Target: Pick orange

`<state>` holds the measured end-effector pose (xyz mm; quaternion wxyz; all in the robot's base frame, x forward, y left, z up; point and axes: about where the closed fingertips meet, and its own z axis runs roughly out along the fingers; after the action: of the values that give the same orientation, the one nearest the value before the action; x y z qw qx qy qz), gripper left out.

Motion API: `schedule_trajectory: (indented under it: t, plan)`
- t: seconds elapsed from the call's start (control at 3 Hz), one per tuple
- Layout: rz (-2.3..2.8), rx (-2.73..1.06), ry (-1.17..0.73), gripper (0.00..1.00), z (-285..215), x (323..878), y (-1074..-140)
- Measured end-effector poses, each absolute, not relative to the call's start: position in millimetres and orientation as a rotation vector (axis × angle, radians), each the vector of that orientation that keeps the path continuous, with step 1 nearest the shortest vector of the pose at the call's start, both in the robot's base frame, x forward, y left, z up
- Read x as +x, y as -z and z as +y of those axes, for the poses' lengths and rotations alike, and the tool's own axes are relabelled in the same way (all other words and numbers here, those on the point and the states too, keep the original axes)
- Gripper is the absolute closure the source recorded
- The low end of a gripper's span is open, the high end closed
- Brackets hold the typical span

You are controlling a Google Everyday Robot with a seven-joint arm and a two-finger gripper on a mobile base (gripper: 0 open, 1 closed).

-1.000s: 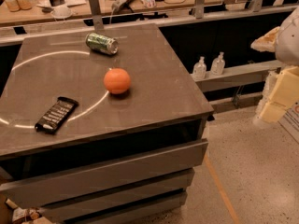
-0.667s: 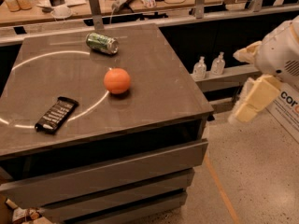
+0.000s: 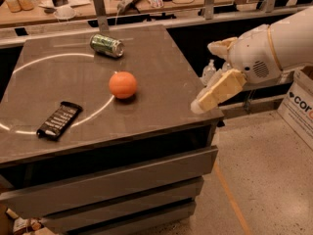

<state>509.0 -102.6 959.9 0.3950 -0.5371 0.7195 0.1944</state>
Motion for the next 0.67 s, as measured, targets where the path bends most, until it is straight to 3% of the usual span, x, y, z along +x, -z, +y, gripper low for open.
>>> schedule_trajectory:
  t: [0.67]
  plan:
    - [1.818,-1.353,-0.5,0.0,-92,518,-952]
